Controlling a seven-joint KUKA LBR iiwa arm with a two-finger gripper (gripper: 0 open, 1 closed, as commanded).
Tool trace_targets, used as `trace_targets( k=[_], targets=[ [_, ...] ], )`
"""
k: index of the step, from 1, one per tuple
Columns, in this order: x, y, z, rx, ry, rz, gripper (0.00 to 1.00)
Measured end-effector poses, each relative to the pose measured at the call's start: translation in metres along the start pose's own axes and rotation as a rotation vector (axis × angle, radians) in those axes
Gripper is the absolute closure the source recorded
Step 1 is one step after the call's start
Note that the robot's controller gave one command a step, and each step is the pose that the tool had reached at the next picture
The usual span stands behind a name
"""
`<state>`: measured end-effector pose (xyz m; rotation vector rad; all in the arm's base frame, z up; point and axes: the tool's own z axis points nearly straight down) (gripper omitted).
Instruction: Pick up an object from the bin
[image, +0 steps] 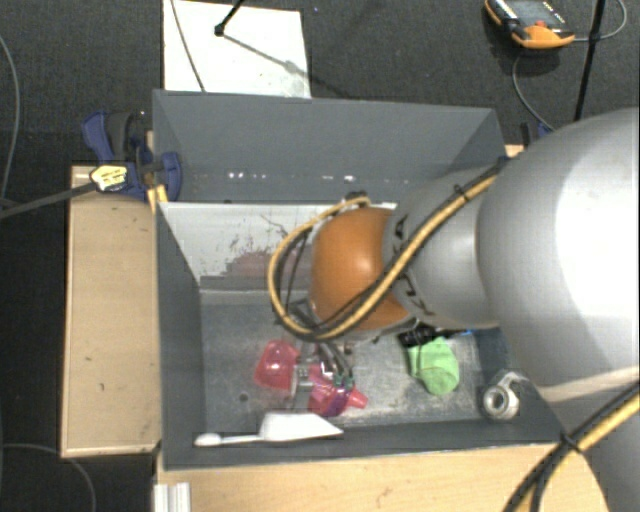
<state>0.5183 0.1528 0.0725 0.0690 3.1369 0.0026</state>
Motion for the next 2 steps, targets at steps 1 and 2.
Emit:
trace_targets(
  k=[1,2],
  targets=[
    [0.005,-0.001,-0.026,0.002,0.004,-0.054,0.0],
    [0.038,-0.032,-0.029,0.0,-0.001,-0.002,0.0]
  ],
)
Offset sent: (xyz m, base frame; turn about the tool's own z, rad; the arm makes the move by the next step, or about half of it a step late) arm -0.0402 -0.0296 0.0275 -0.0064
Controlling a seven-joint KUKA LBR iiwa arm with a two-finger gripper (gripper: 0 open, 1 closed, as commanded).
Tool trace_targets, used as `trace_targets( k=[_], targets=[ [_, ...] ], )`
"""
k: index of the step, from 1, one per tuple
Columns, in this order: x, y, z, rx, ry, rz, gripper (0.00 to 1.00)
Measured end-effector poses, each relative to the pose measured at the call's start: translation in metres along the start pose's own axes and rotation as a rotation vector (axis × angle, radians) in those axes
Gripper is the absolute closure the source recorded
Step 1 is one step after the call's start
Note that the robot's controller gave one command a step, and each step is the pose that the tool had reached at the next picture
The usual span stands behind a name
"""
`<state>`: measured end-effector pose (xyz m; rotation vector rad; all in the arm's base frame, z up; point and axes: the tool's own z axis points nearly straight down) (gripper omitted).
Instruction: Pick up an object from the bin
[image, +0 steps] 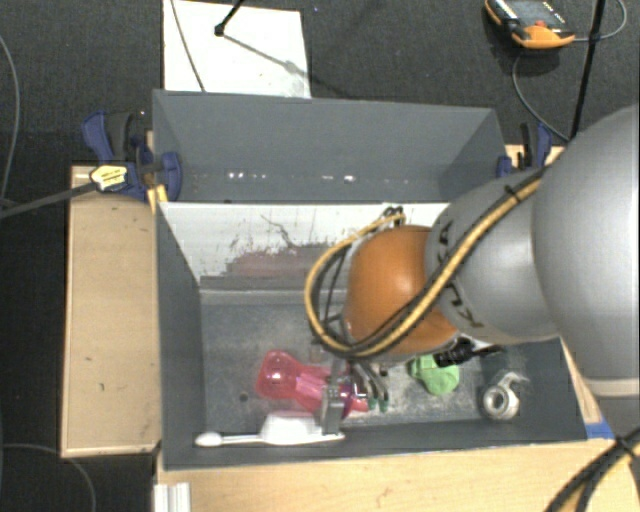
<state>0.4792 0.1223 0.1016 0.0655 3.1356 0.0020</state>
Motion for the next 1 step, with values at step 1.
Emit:
trace_targets(
  k=[1],
  targets=[
    [-0.023,-0.0041,0.0253,0.0,-0.008,0.165,0.0]
  ],
)
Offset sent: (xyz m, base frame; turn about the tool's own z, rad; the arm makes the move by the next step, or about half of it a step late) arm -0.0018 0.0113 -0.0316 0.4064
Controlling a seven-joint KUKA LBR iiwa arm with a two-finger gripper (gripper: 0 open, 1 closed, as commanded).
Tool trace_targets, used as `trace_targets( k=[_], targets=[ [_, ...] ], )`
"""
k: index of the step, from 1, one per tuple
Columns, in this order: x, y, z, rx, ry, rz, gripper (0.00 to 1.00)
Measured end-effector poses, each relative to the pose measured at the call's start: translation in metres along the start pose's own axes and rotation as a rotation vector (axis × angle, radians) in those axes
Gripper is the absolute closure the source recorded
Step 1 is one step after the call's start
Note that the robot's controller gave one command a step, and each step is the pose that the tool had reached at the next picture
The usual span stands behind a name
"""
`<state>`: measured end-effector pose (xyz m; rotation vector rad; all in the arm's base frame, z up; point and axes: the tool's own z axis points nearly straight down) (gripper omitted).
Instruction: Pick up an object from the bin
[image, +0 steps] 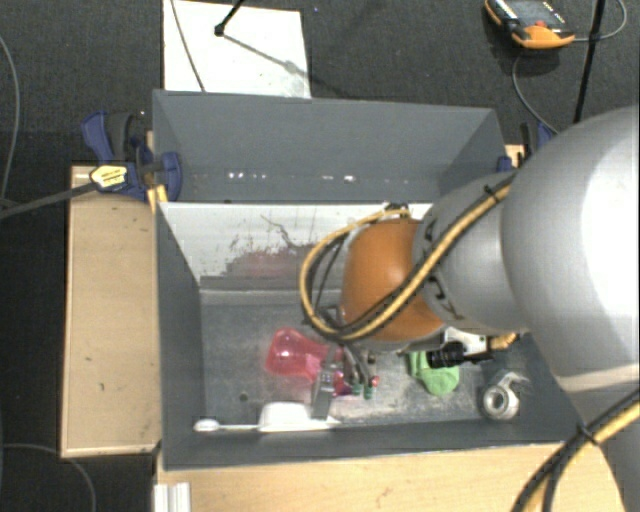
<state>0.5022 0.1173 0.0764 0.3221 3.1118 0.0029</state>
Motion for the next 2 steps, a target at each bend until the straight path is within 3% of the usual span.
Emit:
trace_targets(
  k=[1,2],
  targets=[
    [0.0253,0.0113,0.0048,0.001,0.005,0.244,1.0],
    [0.0253,0.0112,0.0049,0.001,0.005,0.244,1.0]
  ],
)
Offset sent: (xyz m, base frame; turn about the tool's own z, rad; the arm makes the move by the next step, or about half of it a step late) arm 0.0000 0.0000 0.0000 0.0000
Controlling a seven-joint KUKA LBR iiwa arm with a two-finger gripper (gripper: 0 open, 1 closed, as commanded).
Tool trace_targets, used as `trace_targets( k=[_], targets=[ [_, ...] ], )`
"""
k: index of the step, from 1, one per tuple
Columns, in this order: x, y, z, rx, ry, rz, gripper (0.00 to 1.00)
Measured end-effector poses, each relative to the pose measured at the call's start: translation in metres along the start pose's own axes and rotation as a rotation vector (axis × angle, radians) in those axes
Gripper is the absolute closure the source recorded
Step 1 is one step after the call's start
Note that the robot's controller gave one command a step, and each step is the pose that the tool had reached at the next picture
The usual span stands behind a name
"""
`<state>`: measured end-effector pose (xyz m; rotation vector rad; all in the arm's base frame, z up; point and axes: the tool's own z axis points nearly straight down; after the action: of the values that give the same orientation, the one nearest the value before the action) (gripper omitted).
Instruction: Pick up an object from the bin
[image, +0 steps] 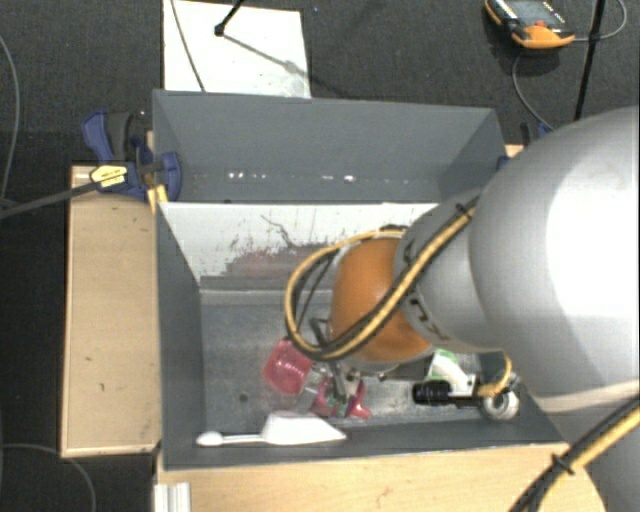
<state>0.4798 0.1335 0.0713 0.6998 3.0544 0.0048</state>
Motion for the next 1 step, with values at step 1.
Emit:
trace_targets(
  k=[1],
  targets=[
    [0.0009,-0.0009,-0.0046,0.004,0.005,0.0,1.0]
  ],
)
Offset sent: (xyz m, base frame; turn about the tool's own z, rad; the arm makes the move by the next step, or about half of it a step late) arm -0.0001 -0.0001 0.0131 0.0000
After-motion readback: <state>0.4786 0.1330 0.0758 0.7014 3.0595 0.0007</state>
